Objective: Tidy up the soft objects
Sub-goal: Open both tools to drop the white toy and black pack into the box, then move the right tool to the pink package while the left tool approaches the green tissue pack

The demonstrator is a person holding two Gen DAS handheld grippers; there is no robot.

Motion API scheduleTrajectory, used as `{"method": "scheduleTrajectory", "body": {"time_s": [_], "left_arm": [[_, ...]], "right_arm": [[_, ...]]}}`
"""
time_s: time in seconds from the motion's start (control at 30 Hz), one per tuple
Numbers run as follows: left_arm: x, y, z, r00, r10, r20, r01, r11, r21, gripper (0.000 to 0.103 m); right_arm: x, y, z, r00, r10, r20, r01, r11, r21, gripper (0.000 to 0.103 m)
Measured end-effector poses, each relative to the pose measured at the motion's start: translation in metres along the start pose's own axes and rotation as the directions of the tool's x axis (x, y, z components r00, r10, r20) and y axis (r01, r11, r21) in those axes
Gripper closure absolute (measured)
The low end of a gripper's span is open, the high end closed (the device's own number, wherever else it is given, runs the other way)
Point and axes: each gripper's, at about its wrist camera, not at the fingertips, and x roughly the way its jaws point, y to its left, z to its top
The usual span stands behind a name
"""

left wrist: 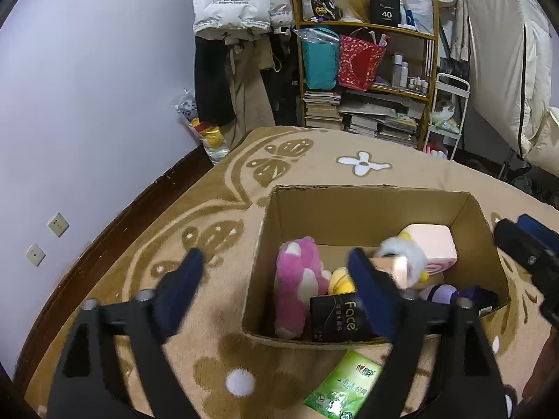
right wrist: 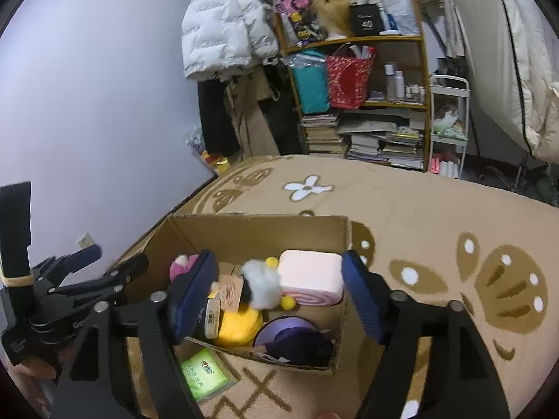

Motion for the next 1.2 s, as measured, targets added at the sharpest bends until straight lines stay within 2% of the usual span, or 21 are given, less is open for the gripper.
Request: {"method": "scheduleTrajectory", "body": {"time_s": [0.07, 0.13, 0.23, 0.6, 1.0, 1.1, 1.2], "left_arm": [[-0.006, 0.002, 0.0, 1.0, 0.013, 0.016, -0.013, 1.0, -0.006, 0.009], [-0.011, 0.004, 0.002, 1.0, 0.016, 0.02, -0.016, 1.0, -0.01, 0.007], [-0.019, 0.008, 0.002, 1.0, 0.019, 0.018, -0.018, 1.0, -0.023, 0.004], [-0.06, 0.028, -0.01, 0.998, 0.019, 0.057, -0.014, 0.995, -0.095, 0.003], [-0.099, 0.034, -0.026, 0.998, 0.004, 0.069, 0.001, 0.997, -0.082, 0.002], [-0.104, 0.033, -0.029, 0.998, 0.0, 0.067, 0.004, 0.998, -0.068, 0.003], [-0.105, 0.031, -0.032, 0.998, -0.005, 0.058, 0.008, 0.999, -0.052, 0.002]], "right_arm": [[-0.005, -0.003, 0.001, 1.0, -0.005, 0.007, 0.005, 1.0, 0.014, 0.01], [-0.011, -0.004, 0.002, 1.0, -0.007, 0.008, 0.006, 1.0, 0.023, 0.009], [-0.019, -0.005, 0.004, 1.0, -0.013, 0.005, 0.013, 1.0, 0.027, 0.0], [-0.058, 0.001, -0.004, 1.0, -0.02, 0.015, 0.02, 0.999, 0.026, 0.0], [-0.095, 0.013, -0.032, 0.998, -0.056, 0.001, 0.056, 0.998, -0.009, 0.0], [-0.103, 0.019, -0.042, 0.997, -0.072, 0.029, 0.072, 0.997, -0.015, 0.0], [-0.103, 0.023, -0.053, 0.997, -0.071, 0.02, 0.071, 0.997, -0.02, 0.0]]}}
